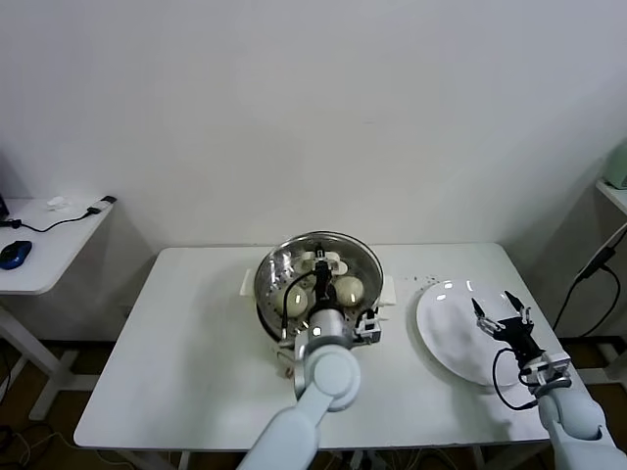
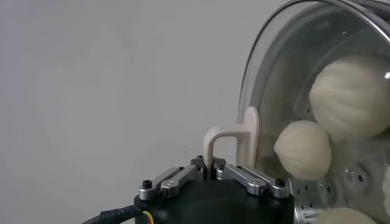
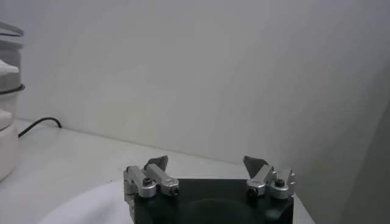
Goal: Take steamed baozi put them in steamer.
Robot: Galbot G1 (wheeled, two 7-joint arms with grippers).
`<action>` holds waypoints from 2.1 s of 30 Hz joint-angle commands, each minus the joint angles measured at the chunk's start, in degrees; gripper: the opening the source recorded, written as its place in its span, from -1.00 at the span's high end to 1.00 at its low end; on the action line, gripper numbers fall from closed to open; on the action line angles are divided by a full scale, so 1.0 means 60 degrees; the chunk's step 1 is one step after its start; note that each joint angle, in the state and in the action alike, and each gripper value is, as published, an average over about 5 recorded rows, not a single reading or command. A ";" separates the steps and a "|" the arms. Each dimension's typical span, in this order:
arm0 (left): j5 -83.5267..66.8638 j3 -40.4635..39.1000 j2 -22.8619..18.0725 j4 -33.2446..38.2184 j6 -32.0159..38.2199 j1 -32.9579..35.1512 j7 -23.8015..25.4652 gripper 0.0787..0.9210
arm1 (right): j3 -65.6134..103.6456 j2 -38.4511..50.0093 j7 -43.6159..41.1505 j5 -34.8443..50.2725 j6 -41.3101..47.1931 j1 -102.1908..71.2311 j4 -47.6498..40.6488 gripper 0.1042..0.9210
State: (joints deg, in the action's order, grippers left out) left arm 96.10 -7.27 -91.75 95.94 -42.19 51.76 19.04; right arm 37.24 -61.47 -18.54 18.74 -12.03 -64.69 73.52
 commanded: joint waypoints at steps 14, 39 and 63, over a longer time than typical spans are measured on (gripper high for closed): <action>-0.0085 0.0160 0.0124 -0.0217 -0.0450 0.0146 -0.0300 0.83 | -0.0008 -0.0102 -0.0074 -0.0081 -0.0035 0.0050 -0.0074 -0.76; -0.0149 -0.0082 0.0593 0.0457 -0.0361 0.0214 0.0175 0.41 | 0.0187 -0.0143 -0.0214 -0.0152 -0.0079 -0.0010 -0.0137 -0.76; -0.3630 0.0720 0.3280 0.5027 0.0016 0.2514 -0.0875 -0.77 | 0.0301 -0.0191 -0.0206 -0.0359 0.0039 0.0009 -0.0175 -0.76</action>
State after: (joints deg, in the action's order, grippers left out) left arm 87.81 -6.86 -80.63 112.87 -42.23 59.18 20.23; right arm 38.86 -62.55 -20.08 17.34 -12.31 -64.66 72.32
